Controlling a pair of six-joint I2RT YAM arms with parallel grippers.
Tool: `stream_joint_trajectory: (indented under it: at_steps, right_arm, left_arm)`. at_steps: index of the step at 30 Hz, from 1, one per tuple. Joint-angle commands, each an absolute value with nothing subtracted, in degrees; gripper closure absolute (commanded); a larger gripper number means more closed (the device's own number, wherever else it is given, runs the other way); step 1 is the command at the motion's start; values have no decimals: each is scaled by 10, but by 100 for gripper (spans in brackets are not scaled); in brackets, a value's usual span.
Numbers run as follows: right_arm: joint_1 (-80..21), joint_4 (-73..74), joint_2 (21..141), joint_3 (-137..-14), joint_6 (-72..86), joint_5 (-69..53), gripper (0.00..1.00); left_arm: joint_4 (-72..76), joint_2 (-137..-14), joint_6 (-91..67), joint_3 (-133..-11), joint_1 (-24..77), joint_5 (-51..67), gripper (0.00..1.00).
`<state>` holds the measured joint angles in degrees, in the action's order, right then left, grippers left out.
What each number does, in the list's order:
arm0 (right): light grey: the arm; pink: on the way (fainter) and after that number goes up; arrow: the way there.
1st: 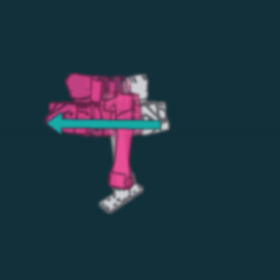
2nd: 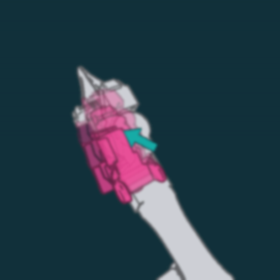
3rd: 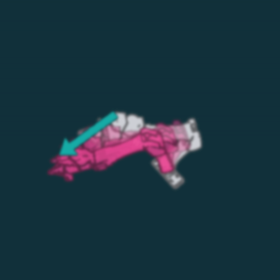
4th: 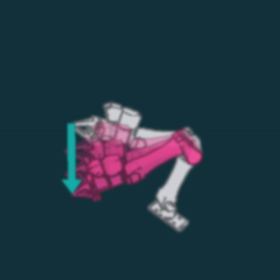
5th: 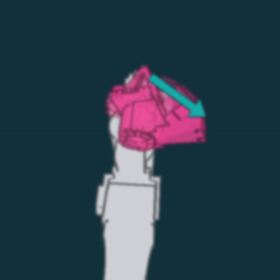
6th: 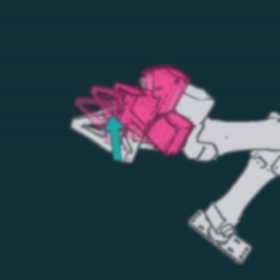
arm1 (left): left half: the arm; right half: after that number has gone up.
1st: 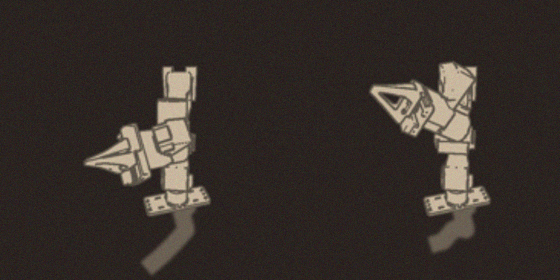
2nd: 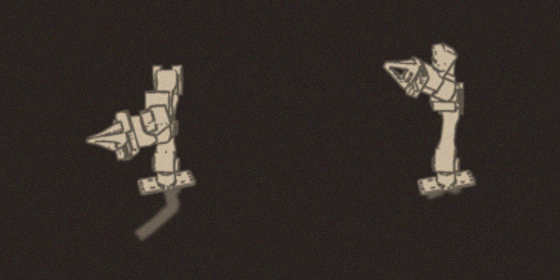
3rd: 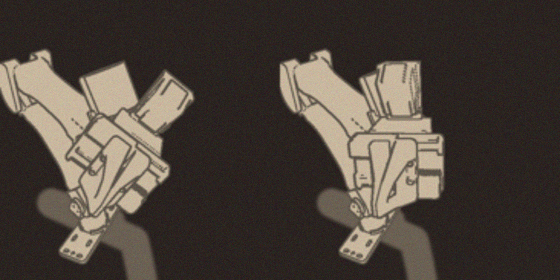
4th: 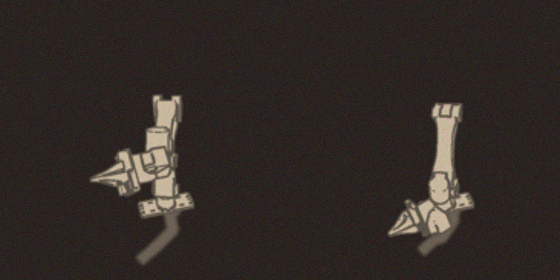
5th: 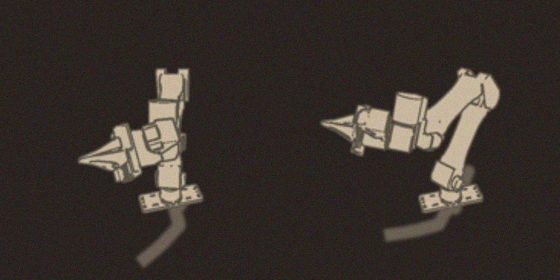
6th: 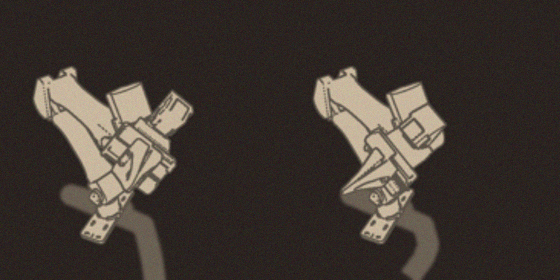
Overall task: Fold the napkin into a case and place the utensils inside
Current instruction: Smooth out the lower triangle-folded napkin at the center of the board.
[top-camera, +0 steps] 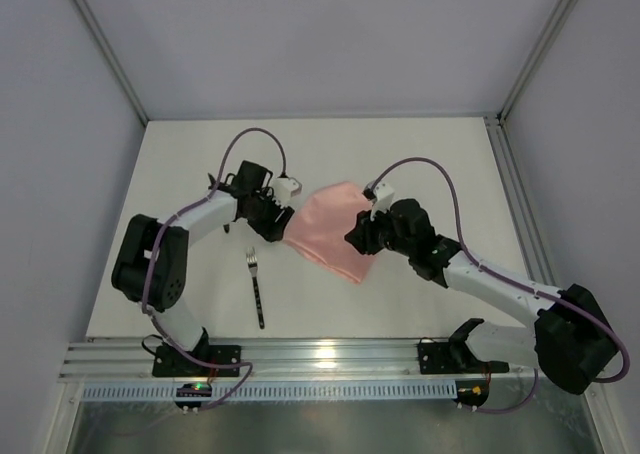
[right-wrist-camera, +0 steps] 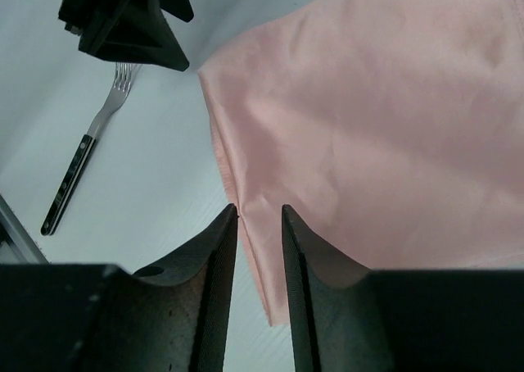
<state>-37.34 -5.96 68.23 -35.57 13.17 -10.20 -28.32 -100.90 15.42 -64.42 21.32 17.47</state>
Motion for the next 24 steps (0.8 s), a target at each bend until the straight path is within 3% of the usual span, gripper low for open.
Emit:
stream_joint_trajectory:
  at_steps: [1,8,16,24]
  right_arm:
    - [-375,-83,651,-348,93,-105,66]
    - [-374,-93,635,-340,83,-124,62]
    - [-374,-105,626,-336,106,-152,62]
    - [-374,-99,610,-323,113,-162,62]
  left_arm:
    - [-201,-901,334,-590,221,211,40]
    - [-301,-877,802,-515,266,251,39]
    - [-128,-897,866,-451,302,200,40]
    - [-105,-906,894,-423,312,182,43]
